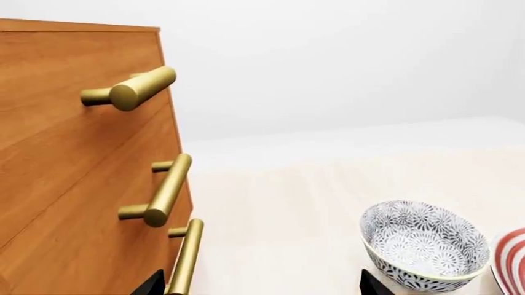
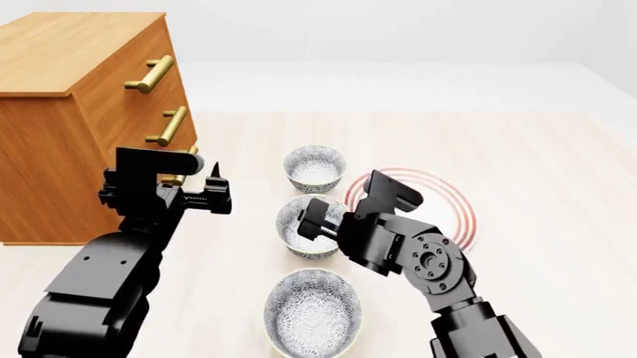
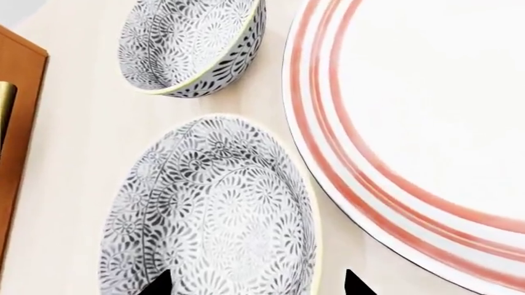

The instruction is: Stack the bowl in the middle on the bowl at the back.

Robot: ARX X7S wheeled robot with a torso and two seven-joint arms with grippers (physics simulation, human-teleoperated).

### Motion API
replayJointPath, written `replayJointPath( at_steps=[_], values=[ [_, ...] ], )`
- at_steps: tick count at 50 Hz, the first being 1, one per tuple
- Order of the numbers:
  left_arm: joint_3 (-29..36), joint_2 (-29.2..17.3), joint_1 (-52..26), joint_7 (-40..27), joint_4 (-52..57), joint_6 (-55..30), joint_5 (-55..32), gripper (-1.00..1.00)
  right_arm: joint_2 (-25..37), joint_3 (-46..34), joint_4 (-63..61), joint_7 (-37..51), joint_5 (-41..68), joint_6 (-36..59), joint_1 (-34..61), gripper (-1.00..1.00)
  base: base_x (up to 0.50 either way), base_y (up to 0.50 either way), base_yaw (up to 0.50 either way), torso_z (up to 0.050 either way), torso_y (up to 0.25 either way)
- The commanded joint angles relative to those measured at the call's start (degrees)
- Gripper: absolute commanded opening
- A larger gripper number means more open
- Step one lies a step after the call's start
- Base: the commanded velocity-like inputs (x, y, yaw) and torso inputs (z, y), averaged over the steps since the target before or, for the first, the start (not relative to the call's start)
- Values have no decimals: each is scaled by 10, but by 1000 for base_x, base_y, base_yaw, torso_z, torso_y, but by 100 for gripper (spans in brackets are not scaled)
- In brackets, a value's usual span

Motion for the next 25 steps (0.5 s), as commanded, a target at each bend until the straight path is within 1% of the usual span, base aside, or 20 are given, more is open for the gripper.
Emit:
replayJointPath(
  at_steps=[1,8,25],
  values=[
    [1,-1,-3,0,-11,6,0,100,-3,-17,40,-22,-5,-16,13,100,0,0,0,0,0],
    [1,-1,-3,-1,-13,7,-1,100,-2,-25,49,-25,-4,-22,15,100,0,0,0,0,0],
    [5,-3,-6,-1,-19,12,-2,100,-9,-50,113,-60,-10,-42,33,100,0,0,0,0,0]
  ],
)
